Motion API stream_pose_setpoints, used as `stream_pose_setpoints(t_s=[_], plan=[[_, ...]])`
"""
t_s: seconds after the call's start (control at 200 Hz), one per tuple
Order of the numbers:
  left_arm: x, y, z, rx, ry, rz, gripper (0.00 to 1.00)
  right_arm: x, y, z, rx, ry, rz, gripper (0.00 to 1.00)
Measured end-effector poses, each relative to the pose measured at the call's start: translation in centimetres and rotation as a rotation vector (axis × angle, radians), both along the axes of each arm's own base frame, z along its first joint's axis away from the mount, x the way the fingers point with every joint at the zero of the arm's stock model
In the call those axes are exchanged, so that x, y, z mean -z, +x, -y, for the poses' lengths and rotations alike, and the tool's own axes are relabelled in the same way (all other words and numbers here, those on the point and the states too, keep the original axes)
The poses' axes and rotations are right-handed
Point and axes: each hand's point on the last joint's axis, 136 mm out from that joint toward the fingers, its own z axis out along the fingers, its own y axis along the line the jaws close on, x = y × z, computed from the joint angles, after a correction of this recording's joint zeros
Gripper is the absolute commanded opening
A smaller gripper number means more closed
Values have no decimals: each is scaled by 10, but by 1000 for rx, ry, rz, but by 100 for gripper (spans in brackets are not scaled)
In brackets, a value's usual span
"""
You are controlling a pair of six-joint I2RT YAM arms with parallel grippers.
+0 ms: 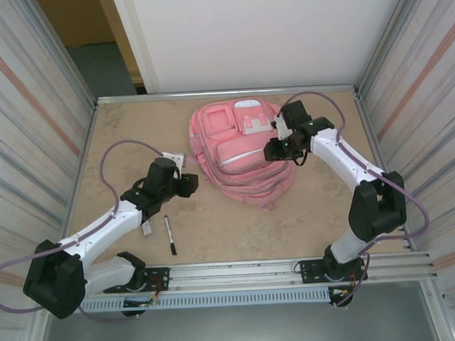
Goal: Pack books, pencil case, and school supplies into a backpack
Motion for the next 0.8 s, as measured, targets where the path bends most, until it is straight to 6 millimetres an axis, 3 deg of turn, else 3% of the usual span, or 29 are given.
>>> stream_pose_setpoints(t_s=[0.13, 0.316, 0.496, 0.797], plan=[[-4, 1, 23, -42, -164, -152, 50, -21, -2, -21, -94, -74, 145, 43], [-17, 13, 51, -100, -339, -302, 50, -27, -8, -50, -192, -81, 218, 44], [-11, 26, 56, -230, -402, -425, 47, -28, -14, -66, -237, -64, 230, 44], [19, 37, 61, -454, -449, -631, 39, -23, -15, -68, -246, -53, 220, 45]])
